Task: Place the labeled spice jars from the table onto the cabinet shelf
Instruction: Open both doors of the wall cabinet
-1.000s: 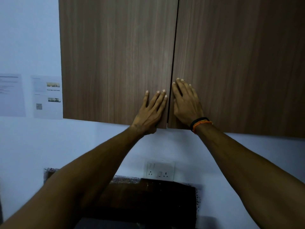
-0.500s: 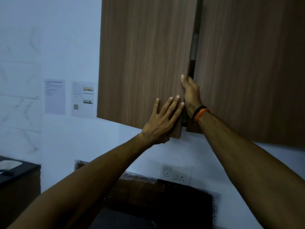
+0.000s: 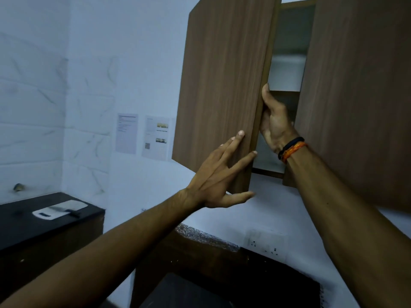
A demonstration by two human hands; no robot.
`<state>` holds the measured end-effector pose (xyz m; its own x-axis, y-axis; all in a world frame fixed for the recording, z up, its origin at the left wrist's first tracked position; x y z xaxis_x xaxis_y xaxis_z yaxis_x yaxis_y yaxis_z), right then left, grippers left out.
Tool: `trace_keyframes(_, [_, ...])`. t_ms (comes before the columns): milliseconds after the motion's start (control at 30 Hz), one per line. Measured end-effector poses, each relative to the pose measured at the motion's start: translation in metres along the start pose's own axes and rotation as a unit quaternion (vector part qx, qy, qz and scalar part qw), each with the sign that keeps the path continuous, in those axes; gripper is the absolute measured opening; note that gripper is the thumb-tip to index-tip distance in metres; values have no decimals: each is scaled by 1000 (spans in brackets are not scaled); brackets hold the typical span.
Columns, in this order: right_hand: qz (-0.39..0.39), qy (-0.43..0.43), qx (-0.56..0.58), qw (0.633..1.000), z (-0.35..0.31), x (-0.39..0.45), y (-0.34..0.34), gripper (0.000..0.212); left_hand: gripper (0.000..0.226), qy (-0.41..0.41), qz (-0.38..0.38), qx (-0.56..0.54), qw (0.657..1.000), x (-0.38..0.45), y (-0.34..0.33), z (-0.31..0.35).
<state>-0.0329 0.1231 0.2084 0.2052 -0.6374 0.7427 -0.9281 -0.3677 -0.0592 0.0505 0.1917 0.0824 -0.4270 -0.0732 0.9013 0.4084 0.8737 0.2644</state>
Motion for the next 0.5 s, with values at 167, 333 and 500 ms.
trace_keyframes(167, [-32, 59, -13, 998, -23, -11, -43, 48, 85, 65, 45, 25, 997, 0, 32, 4])
trace_keyframes(333, [-89, 119, -37, 988, -35, -15, -90, 50, 83, 97, 66, 55, 992, -15, 71, 2])
trace_keyframes(500, [-115, 166, -49, 978, -40, -16, -132, 59, 74, 104, 50, 97, 989, -30, 110, -2])
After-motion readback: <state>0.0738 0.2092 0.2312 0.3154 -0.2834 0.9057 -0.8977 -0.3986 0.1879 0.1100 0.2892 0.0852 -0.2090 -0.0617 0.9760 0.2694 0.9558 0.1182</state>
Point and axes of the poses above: each hand's wrist, its own x-axis towards the middle knuckle, its own y-axis out of the back of the hand, z = x × y, the point moved 9 cm from there along x, towards the middle knuckle, and after that the axes turned 7 degrees about z, right-handed, at the moved point
